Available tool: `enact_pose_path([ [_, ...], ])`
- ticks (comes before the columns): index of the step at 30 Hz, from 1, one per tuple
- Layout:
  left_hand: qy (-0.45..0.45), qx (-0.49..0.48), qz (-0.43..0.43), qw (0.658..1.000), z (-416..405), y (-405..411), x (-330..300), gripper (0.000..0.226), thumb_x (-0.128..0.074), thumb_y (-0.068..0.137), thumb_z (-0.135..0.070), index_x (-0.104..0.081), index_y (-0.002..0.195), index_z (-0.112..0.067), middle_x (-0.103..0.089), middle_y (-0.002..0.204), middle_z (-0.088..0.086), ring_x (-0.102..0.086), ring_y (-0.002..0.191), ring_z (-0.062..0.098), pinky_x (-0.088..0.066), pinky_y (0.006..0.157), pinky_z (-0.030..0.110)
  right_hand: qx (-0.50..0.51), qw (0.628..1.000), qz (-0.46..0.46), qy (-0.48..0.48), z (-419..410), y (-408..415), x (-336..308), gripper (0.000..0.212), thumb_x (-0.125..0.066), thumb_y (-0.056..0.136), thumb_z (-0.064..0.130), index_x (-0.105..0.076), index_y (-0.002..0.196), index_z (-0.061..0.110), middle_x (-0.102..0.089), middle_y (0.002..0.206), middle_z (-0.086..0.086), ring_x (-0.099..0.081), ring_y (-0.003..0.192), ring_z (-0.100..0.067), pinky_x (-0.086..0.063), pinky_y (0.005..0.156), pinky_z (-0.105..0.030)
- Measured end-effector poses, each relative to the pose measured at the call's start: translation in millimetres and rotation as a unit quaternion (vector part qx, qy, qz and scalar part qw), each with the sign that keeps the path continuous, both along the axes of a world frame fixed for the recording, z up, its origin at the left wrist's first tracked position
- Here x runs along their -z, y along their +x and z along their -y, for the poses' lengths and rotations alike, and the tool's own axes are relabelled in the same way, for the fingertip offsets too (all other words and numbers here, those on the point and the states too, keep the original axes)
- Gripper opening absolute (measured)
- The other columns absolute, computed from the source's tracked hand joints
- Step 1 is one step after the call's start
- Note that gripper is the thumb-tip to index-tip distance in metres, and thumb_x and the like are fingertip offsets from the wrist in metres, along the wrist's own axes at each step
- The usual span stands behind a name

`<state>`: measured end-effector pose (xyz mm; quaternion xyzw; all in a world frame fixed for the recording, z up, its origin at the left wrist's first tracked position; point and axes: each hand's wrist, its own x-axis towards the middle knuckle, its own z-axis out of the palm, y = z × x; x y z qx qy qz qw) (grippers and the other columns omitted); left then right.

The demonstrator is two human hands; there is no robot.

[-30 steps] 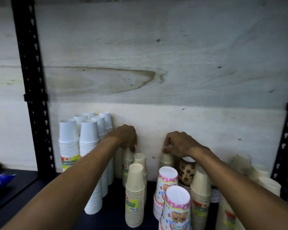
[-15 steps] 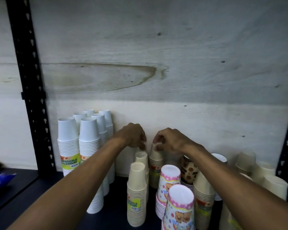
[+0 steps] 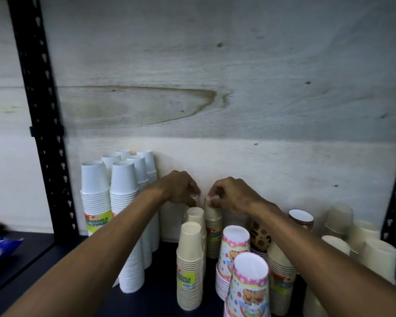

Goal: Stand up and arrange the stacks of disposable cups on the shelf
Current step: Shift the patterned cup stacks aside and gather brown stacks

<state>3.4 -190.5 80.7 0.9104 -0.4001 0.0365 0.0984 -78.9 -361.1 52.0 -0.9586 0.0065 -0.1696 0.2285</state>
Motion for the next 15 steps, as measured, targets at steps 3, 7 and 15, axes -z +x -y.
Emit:
enact_pose_path([
  [3,0.004,0.001,-0.054,0.999,-3,-1,-10,0.044,-0.078,0.081,-0.02,-0.068,0.124,-0.022,-0.07,0.112,-0.005,-0.067,0.098,0.012,-0.051,0.082,0.019,-0.013,1.0,-0.001,-0.005,1,-8,-7,0.02,-0.074,0.083,0.035,-0.072,0.1,0.024,-0.07,0.101,0.003,-0.064,0.092,-0.014,-0.05,0.078,-0.026],
  [7,-0.009,-0.003,-0.087,0.996,-7,0,-17,0.032,-0.072,0.086,-0.009,-0.073,0.114,-0.022,-0.073,0.107,-0.003,-0.066,0.085,0.008,-0.056,0.071,0.017,-0.08,0.996,0.014,0.024,-11,-22,-21,0.016,-0.072,0.086,0.03,-0.074,0.101,0.024,-0.071,0.1,0.006,-0.065,0.092,-0.012,-0.053,0.082,-0.028],
  [15,0.063,0.0,-0.052,0.997,-10,-8,-22,0.049,-0.054,0.088,0.006,-0.068,0.124,-0.023,-0.069,0.111,-0.005,-0.06,0.094,0.009,-0.051,0.072,0.018,-0.198,0.97,-0.14,0.029,-25,-24,-22,0.038,-0.077,0.084,0.015,-0.071,0.12,0.021,-0.072,0.103,0.017,-0.065,0.092,-0.002,-0.053,0.088,-0.025],
])
